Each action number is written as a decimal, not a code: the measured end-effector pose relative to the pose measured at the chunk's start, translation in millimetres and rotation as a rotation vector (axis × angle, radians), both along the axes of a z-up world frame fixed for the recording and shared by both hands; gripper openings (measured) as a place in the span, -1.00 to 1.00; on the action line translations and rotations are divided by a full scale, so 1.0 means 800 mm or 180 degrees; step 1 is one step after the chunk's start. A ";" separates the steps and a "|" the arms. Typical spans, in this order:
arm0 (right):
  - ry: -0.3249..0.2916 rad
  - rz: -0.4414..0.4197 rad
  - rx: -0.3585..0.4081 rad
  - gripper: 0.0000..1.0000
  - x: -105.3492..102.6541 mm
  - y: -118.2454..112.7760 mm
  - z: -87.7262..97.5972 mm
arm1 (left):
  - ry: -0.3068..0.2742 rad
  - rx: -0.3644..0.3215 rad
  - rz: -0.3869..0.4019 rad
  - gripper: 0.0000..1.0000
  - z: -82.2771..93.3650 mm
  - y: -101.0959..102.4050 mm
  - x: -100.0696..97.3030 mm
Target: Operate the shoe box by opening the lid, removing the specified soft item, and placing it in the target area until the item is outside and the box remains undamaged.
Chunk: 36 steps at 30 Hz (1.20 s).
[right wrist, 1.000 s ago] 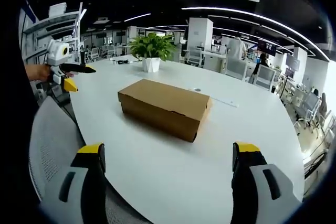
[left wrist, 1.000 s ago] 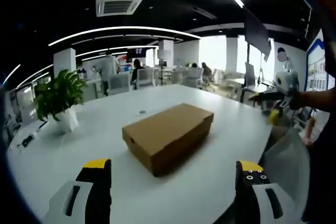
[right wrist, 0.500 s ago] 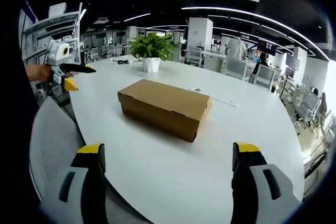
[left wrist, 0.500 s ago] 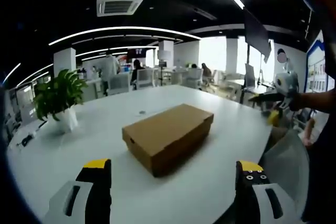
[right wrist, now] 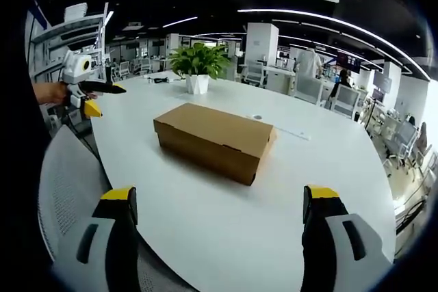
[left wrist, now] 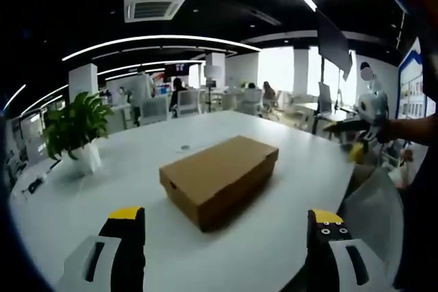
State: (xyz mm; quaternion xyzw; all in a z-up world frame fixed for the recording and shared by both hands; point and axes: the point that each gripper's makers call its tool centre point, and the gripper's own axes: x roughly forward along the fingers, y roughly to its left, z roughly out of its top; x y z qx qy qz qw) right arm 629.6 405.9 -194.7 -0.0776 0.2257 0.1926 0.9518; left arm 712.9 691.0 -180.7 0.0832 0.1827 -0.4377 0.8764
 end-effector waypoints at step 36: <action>0.0017 0.0156 -0.0079 0.88 0.047 -0.033 -0.013 | 0.0139 -0.0022 0.0055 0.95 -0.025 -0.041 0.033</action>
